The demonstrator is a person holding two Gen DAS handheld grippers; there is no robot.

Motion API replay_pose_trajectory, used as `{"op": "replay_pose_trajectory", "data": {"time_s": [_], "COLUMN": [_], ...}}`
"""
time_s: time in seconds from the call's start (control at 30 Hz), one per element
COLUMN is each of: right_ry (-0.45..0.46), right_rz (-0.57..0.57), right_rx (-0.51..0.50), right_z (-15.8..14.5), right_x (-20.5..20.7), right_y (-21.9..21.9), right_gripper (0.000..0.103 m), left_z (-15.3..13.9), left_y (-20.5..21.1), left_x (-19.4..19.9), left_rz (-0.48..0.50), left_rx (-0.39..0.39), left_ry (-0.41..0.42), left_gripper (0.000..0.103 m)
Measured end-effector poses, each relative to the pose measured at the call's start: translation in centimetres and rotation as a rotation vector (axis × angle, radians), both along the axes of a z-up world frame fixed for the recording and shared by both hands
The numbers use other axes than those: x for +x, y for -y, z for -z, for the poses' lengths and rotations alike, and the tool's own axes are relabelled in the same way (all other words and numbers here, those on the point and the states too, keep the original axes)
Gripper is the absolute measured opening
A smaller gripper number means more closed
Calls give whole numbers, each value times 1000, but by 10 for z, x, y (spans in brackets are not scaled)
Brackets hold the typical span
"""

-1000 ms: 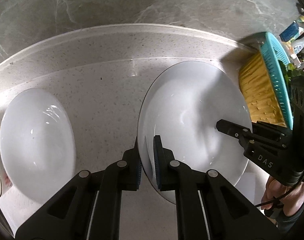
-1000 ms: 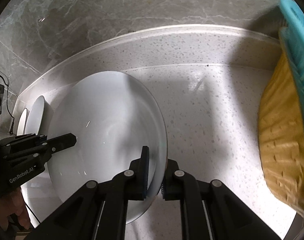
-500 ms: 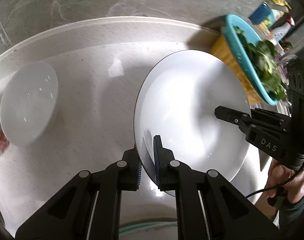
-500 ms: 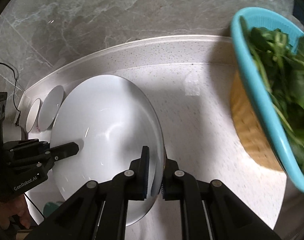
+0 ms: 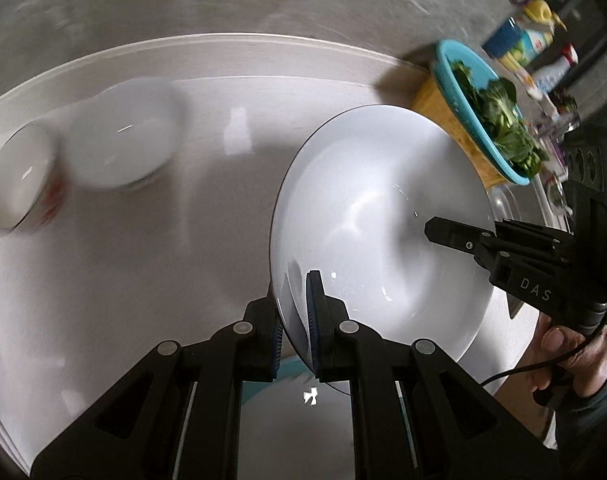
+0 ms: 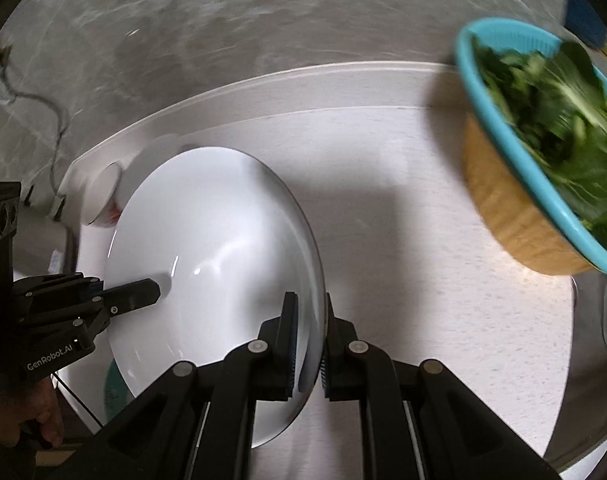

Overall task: Organize plates and bowls
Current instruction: 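Lift the white bowl with both grippers and carry it toward the plate stack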

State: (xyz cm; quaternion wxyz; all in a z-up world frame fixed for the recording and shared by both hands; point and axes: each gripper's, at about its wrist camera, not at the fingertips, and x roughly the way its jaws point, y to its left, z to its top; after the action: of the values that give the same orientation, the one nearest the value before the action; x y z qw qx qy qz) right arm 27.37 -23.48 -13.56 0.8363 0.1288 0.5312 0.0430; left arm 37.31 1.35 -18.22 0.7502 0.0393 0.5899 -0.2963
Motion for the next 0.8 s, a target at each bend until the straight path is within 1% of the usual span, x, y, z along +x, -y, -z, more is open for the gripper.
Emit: {"op": "replay_pose_trajectory", "data": {"time_s": [0.17,0.3,0.47,0.63,0.67,0.8], "right_ry": [9,-6,-33,-62,-70,-117], "right_rz": [-120,-222,-317,-406,-417,-444], "right_rx": [11,20,36,20,18,13], "right_z": [-4,6,18,32,36,55], "right_x": [12,25,32,28,26,21], "right_y": [-61,-121,-182,-231,-237,-262], "right_gripper": [11,11,11,11,11,11], "left_z": [-8,-4,1,16,21,42], "left_y": [-89,-160,-228,-283,-282,-305], "left_x": [-12,-18,-28,-47,-52,-70], "left_rz": [-126,-230,-330,-394,-402,-422], "left_rx": [12,19,25,40,41,47], "left_ry": [9,-11,-20,-50,-58,-105], "left_gripper": [9,9,9,9,9,9]}}
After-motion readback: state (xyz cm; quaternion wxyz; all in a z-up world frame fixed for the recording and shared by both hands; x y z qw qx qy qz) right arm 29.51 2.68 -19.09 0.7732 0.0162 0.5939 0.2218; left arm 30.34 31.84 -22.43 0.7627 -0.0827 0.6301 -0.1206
